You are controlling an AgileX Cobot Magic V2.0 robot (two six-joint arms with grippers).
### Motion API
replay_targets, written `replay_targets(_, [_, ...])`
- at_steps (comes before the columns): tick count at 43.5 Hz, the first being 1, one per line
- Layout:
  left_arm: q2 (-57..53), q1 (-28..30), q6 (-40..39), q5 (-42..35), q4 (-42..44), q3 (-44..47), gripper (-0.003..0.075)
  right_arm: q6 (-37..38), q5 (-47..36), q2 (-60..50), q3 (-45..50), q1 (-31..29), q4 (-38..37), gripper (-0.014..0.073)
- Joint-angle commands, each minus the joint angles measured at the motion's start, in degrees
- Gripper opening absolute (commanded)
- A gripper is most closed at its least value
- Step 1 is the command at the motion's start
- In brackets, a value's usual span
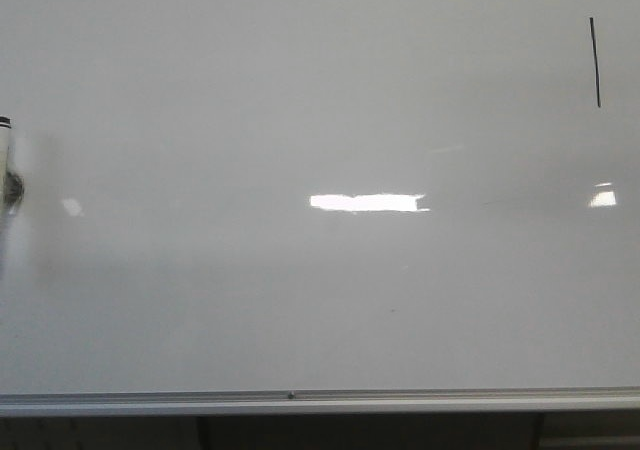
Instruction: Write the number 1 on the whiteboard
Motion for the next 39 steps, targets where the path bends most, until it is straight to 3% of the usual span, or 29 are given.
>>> replay_targets(1, [0.5,-0.1,-0.6,-4.9,-0.5,-1.4,0.0172,0.3,-4.4,0.6,-1.1,-0.3,0.4,0.0055])
replay_targets(6, [0.5,-0.1,-0.6,-5.1,-0.5,-1.4,0.005,0.3,-4.5,0.6,-1.1,-0.3,0.4,-0.0076])
replay_targets(10, [0.5,-0.1,-0.6,-5.1,-0.5,-1.4,-0.002,0.3,-4.9,0.6,-1.1,-0.3,0.4,-0.0069])
replay_targets(39, [0.5,-0.1,-0.6,-4.6,-0.5,-1.4,-0.002,0.3,-5.4,0.6,-1.1,-0.3,0.8,-0.0069])
